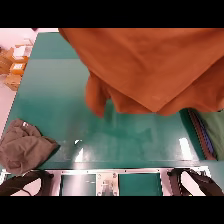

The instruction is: Fold the shirts.

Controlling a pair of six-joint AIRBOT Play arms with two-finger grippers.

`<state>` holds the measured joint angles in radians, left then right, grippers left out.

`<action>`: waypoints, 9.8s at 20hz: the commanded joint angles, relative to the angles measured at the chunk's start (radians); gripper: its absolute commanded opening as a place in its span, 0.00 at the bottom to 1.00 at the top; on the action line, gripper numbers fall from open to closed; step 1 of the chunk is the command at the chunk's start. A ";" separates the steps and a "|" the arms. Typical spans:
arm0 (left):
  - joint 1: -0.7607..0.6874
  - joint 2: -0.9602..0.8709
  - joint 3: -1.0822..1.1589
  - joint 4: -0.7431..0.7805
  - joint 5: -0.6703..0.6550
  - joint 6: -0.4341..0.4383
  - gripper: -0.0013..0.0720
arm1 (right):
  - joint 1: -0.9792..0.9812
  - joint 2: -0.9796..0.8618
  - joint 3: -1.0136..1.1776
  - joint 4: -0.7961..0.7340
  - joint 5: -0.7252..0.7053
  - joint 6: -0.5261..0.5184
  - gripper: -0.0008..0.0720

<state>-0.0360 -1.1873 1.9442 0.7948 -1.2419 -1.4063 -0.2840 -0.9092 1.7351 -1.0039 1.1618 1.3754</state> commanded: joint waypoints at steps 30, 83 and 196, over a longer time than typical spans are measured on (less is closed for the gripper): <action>0.292 -0.646 -0.071 0.043 -0.176 -0.045 0.73 | 0.379 -0.333 -1.168 0.342 -0.183 0.089 0.70; -0.072 -0.389 -0.444 -0.567 -0.294 0.233 0.06 | -0.122 -0.245 -0.504 -0.069 0.195 0.118 0.03; 0.044 0.216 0.289 0.028 0.053 0.101 0.06 | -0.411 0.108 0.224 0.604 -0.088 -0.132 0.04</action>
<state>0.0074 -1.0004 2.2036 0.7853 -1.2068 -1.3006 -0.6628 -0.8181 1.8729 -0.3870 1.1069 1.2381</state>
